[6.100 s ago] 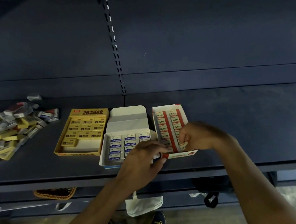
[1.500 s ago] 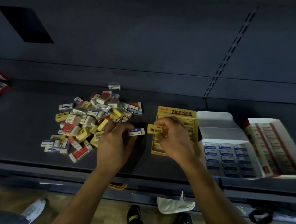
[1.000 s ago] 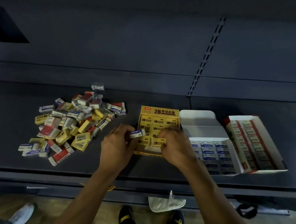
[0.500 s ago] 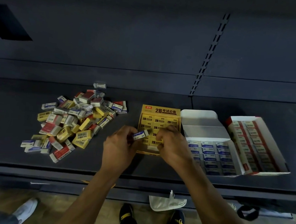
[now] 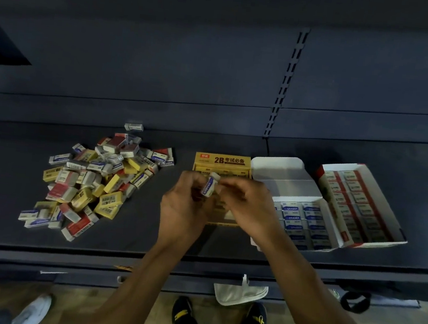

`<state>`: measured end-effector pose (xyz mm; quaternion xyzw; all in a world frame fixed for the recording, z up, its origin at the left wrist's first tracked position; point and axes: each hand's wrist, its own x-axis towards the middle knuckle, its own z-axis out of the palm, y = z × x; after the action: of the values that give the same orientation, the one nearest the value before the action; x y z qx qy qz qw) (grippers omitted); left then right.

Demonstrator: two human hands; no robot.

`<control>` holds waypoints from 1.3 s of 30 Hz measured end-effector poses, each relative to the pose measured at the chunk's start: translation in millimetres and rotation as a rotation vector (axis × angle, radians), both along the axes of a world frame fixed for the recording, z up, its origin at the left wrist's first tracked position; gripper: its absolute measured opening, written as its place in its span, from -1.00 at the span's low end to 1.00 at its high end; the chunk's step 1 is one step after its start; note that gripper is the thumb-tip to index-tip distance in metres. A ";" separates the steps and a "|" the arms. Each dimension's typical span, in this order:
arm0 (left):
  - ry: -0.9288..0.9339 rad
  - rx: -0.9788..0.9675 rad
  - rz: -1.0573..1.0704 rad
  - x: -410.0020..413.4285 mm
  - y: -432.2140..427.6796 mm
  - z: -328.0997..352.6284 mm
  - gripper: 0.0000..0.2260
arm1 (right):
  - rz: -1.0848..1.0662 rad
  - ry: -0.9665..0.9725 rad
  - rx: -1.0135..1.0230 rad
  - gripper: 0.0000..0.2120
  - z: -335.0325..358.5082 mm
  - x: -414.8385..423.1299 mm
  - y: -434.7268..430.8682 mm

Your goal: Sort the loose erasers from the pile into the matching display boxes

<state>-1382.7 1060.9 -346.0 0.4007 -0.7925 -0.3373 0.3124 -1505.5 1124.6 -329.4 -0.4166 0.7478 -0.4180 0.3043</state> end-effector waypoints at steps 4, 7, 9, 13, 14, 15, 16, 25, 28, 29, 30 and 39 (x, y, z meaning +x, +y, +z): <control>0.023 -0.010 -0.108 -15.4 8.8 2.5 -0.77 | -0.082 -0.042 -0.058 -0.83 2.0 -9.4 7.0; 0.020 -0.031 -0.162 -22.9 13.6 0.0 -0.75 | -0.085 -0.034 -0.047 -0.83 2.6 -23.8 15.2; 0.017 -0.030 -0.184 -27.4 17.2 -1.9 -0.73 | -0.044 0.004 -0.016 -0.83 2.6 -36.7 23.5; 0.023 -0.013 -0.235 -34.0 23.2 -5.7 -0.77 | 0.068 0.129 0.083 -0.84 3.7 -58.7 44.0; 0.007 -0.034 -0.254 -35.0 23.9 -7.1 -0.81 | 0.099 0.153 0.102 -0.85 3.9 -63.0 49.8; -0.009 -0.056 -0.275 -36.0 24.7 -8.7 -0.85 | 0.130 0.171 0.115 -0.86 3.8 -66.8 55.7; -0.018 -0.075 -0.297 -37.0 25.8 -9.9 -0.89 | 0.162 0.192 0.132 -0.86 3.0 -70.6 61.4; -0.114 -0.126 -0.356 -41.3 34.4 -18.6 -0.95 | 0.318 0.182 0.371 -0.80 -15.0 -80.7 76.3; -0.131 -0.126 -0.354 -40.8 34.4 -18.3 -0.94 | 0.354 0.179 0.392 -0.80 -15.2 -76.5 73.9; -0.138 -0.132 -0.361 -40.3 34.2 -18.6 -0.94 | 0.361 0.178 0.396 -0.80 -14.7 -75.9 73.7; -0.148 -0.134 -0.374 -40.0 34.0 -18.9 -0.94 | 0.371 0.180 0.402 -0.79 -13.9 -75.9 73.5; -0.270 -0.117 -0.502 -43.2 35.9 -18.4 -0.88 | 0.377 0.180 0.419 -0.82 -5.7 -76.2 71.1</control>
<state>-1425.9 1096.8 -364.4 0.2146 -0.9195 -0.3012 0.1333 -1581.7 1195.8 -335.2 -0.5117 0.7512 -0.1516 0.3883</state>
